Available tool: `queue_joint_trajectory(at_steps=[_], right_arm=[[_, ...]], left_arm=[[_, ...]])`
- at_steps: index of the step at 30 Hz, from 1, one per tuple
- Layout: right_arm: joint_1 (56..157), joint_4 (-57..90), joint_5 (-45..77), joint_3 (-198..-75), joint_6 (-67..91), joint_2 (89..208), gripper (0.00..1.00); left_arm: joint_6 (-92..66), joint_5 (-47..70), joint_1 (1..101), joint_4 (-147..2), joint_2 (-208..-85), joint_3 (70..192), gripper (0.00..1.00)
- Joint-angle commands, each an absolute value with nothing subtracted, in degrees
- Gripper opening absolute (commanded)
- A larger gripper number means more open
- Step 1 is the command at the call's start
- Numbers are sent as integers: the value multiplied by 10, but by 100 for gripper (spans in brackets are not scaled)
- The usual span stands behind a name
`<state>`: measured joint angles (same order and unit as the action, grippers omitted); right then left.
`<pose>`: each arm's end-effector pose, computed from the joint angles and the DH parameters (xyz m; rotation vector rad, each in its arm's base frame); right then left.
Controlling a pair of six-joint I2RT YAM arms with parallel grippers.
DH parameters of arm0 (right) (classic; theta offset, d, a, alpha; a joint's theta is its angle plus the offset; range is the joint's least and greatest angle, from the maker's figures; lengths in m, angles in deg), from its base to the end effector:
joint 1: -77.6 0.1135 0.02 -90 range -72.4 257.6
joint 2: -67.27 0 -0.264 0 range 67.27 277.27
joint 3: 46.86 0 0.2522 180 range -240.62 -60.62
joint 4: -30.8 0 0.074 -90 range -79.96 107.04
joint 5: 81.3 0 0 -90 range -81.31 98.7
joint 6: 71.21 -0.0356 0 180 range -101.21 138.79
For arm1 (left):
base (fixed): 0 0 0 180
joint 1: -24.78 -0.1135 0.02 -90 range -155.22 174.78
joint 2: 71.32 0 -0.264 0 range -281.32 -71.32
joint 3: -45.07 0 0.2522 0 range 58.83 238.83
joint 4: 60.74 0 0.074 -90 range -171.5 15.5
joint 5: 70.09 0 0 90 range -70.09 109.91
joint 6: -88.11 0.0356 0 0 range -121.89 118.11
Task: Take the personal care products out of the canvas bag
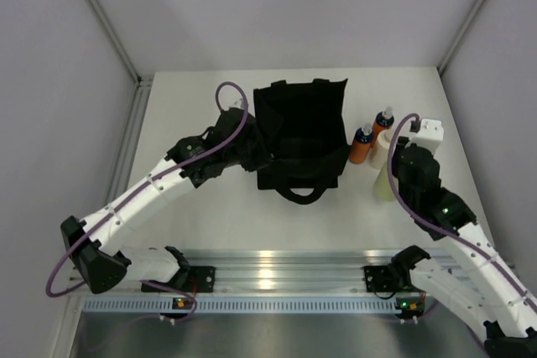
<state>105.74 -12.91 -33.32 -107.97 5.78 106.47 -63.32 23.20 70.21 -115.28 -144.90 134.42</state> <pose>0.1370 0.0463 0.3372 0.2265 1.8421 -0.2185 0.1934 -0.1934 0.3667 -0.3696 2.3907 -0.8900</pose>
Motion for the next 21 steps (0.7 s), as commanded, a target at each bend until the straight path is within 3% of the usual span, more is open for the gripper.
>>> queue_joint_trajectory(at_steps=[1,16,21], right_arm=[[1049,68,-307,-1046,63,1032,0],[1049,133,-266,-905,46,1024,0],[1049,132,-256,-899,44,1036,16]], left_arm=[[-634,251,700,-1125,-1421,1345,7],[-642,250,701,-1125,-1418,1332,11],[-643,260,700,-1126,-1414,1331,18]])
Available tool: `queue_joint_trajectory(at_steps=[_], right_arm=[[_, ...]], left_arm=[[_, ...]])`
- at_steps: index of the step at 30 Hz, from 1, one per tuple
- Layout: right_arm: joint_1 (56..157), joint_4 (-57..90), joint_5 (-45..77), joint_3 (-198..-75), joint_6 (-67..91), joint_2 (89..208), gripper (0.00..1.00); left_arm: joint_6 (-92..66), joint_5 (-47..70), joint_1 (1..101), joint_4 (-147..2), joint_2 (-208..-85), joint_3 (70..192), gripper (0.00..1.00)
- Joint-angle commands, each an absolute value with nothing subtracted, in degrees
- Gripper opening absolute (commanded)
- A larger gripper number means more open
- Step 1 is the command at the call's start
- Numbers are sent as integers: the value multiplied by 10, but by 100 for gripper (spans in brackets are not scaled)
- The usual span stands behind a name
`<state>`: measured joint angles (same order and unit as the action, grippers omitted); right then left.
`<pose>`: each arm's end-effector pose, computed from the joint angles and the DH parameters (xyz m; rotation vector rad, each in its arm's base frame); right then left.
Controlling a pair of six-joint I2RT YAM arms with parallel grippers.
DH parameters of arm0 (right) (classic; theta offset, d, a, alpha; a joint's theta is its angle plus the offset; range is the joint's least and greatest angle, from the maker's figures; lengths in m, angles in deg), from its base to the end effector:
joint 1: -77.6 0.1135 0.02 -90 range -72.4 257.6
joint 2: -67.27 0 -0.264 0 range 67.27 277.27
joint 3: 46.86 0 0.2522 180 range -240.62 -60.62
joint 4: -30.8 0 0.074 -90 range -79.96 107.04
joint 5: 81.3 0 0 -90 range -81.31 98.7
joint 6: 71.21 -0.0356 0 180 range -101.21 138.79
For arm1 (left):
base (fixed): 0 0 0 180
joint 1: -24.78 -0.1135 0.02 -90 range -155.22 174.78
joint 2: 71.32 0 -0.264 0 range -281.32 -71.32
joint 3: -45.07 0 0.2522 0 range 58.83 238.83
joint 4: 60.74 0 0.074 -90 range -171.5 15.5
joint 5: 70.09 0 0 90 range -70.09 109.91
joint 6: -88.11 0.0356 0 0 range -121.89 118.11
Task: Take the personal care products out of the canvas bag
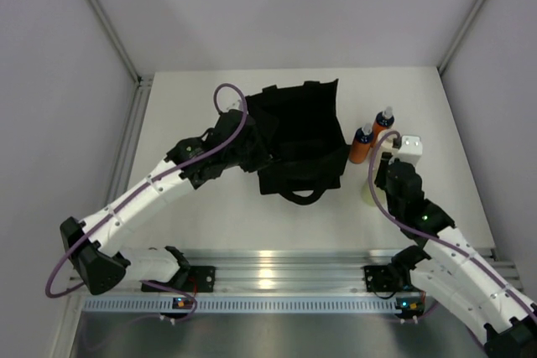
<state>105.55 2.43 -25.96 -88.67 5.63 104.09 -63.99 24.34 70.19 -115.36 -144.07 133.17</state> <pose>0.1462 0.0546 0.2527 0.1393 1.8998 -0.1147 0.1913 -0.1901 0.3631 -0.3950 2.3874 -0.8697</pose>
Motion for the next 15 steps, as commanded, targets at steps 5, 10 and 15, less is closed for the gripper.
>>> queue_joint_trajectory(at_steps=[5,10,15], right_arm=[[1049,127,-253,-904,36,1030,50],[1049,108,-250,-944,51,1032,59],[1049,80,-245,-1000,62,1034,63]], left_arm=[[-643,263,699,-1128,-1412,1332,31],[-630,273,699,-1138,-1413,1349,58],[-610,290,699,-1160,-1415,1386,99]])
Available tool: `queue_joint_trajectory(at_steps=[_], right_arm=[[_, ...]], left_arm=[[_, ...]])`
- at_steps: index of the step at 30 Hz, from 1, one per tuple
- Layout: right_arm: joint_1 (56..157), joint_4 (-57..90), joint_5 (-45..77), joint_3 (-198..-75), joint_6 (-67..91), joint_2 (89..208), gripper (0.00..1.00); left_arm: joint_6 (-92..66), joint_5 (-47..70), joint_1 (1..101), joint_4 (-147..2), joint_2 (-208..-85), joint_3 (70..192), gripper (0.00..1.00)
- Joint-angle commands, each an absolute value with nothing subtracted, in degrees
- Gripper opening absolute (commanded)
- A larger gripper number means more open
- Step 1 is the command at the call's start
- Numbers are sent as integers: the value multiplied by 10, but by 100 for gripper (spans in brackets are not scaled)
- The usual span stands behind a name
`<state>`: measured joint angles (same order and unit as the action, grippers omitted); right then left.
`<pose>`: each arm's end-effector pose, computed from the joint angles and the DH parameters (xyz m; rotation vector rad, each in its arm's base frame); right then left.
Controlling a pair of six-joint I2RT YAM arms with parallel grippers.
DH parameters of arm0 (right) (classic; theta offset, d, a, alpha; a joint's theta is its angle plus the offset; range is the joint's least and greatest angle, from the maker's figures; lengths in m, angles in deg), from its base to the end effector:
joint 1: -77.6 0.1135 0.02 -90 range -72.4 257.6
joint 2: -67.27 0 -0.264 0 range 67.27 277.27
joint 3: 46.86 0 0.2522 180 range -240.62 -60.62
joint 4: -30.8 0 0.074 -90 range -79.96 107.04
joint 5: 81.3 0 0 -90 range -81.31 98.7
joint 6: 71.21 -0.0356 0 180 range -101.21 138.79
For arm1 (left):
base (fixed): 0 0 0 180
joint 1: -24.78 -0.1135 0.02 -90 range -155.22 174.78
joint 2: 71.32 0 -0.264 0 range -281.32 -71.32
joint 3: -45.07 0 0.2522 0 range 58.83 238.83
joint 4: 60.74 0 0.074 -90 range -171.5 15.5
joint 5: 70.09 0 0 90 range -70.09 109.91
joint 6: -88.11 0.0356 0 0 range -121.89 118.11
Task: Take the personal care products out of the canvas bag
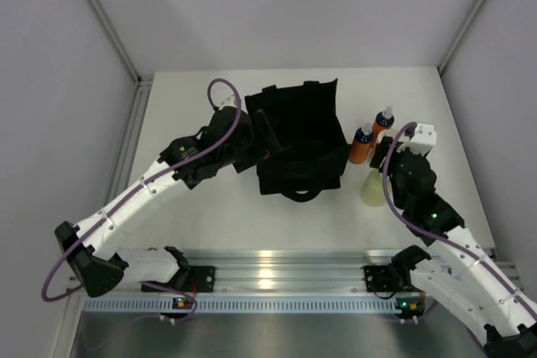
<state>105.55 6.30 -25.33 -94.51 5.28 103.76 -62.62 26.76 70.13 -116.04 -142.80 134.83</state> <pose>0.1470 0.0555 0.2954 0.1960 1.7523 -0.0109 0.1878 -0.1841 0.3771 -0.3854 2.3287 -0.8546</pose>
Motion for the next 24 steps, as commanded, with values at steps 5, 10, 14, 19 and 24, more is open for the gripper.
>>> queue_joint_trajectory(at_steps=[5,10,14,19,24], right_arm=[[1049,26,-241,-1067,77,1045,67],[1048,-87,-232,-1199,82,1097,76],[1049,-177,-225,-1289,76,1126,99],[1049,-287,-234,-1402,60,1146,99],[1049,-362,-261,-1466,67,1134,100]], left_arm=[[-590,311,699,-1179,-1403,1406,99],[-509,375,699,-1231,-1407,1457,99],[-422,467,699,-1295,-1430,1541,99],[-365,593,674,-1367,-1451,1609,99],[-299,632,561,-1383,-1403,1590,99]])
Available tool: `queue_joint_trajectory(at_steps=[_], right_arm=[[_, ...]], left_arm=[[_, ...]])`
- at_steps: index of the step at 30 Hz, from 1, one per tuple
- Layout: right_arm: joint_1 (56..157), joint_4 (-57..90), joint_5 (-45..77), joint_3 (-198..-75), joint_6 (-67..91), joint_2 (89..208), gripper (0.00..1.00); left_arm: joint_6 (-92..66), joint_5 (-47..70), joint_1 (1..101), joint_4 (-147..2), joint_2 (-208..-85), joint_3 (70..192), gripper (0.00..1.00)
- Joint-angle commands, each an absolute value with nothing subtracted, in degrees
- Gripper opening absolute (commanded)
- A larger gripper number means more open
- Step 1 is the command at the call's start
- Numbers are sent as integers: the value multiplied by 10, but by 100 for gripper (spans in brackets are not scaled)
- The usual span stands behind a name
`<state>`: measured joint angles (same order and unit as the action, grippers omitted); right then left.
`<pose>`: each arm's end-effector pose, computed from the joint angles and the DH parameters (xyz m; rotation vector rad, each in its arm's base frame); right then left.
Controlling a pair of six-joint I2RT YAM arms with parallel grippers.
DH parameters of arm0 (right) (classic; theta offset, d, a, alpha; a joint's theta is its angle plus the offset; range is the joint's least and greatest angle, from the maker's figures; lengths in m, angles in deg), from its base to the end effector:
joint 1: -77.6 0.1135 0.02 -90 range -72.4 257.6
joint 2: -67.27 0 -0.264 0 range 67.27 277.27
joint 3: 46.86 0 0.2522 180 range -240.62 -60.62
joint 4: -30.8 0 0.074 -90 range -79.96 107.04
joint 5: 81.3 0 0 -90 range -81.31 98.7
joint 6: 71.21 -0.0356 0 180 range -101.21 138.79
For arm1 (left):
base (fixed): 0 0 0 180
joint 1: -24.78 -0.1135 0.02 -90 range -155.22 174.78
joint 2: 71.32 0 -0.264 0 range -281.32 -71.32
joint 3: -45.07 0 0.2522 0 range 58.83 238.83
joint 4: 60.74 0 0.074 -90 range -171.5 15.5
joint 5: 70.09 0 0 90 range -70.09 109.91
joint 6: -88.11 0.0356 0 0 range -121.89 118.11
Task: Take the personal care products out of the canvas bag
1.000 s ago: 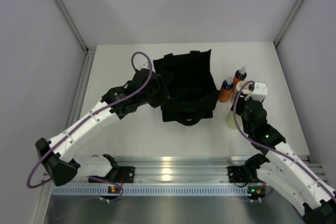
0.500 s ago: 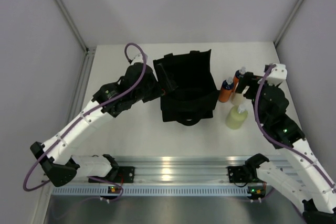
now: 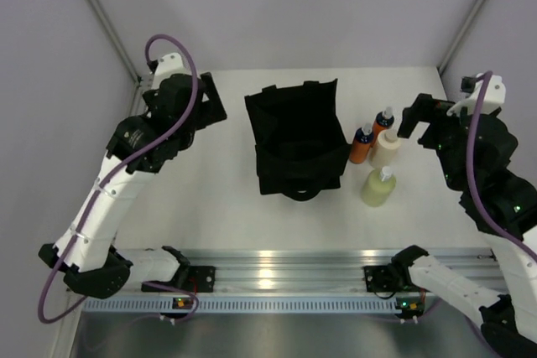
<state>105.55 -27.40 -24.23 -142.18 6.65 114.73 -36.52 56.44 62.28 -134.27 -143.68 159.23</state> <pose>0.1088 0.0358 0.4764 0.1783 1.7128 0.0138 0.1837 -0.1142 0.4792 -0.3139 1.9845 -0.1212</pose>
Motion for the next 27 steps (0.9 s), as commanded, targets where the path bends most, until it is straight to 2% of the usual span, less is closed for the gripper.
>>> queue_joint_trajectory(at_steps=[1,6,15,21,27], right_arm=[[1049,-386,-266,-1472,73,1131,99],[1049,-455,-285,-1492,75,1096,100],[1048,-569,-272,-1451,56,983,99],[1049,-582,-268,-1431,80,913,99],[1048,-579,-245,-1417,74,914,99]], left_arm=[[-290,629,542,-1383,-1395,1575,99],[-297,707,534,-1406,-1324,1519,99],[-296,705,534,-1409,-1158,1420,99],[-261,690,534,-1409,-1115,1385,99],[-259,665,534,-1408,-1103,1368,99]])
